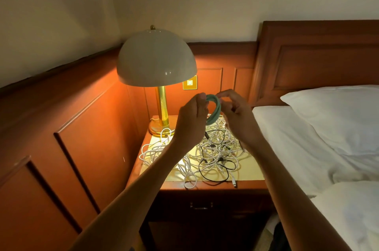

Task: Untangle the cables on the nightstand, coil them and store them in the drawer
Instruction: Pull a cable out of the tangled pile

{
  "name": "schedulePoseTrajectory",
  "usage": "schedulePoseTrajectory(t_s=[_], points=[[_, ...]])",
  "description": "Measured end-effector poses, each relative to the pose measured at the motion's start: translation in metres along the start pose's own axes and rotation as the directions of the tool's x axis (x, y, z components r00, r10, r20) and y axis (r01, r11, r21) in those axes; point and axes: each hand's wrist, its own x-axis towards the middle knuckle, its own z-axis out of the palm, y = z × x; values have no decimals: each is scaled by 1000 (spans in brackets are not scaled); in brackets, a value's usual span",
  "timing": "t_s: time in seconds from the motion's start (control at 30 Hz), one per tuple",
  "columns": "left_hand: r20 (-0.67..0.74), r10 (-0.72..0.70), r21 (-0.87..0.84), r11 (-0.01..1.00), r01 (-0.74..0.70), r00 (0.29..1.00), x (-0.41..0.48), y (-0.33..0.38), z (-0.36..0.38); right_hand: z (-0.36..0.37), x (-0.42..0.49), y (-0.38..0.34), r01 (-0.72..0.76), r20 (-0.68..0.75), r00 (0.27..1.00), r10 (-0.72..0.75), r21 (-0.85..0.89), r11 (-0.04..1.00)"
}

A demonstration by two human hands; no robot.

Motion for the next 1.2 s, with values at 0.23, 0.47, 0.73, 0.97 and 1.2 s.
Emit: schedulePoseTrajectory(t_s=[0.23,0.47,0.73,0.97,1.2], points=[[-27,125,334,936,-109,992,5,-7,-6,7,-13,-6,-359,21,932,362,181,916],[61,198,427,881,-205,978,6,-2,-8,1,-19,-20,-352,99,935,342,107,930],[188,238,441,847,-298,953,12,2,-9,7,-7,-22,-557,200,815,543,528,641],[229,126,439,872,-217,965,17,1,-18,11,-15,-18,-372,9,916,402,394,840],[327,31,394,904,-166,945,24,-2,-28,18,-22,0,336,-254,824,-507,-500,798]])
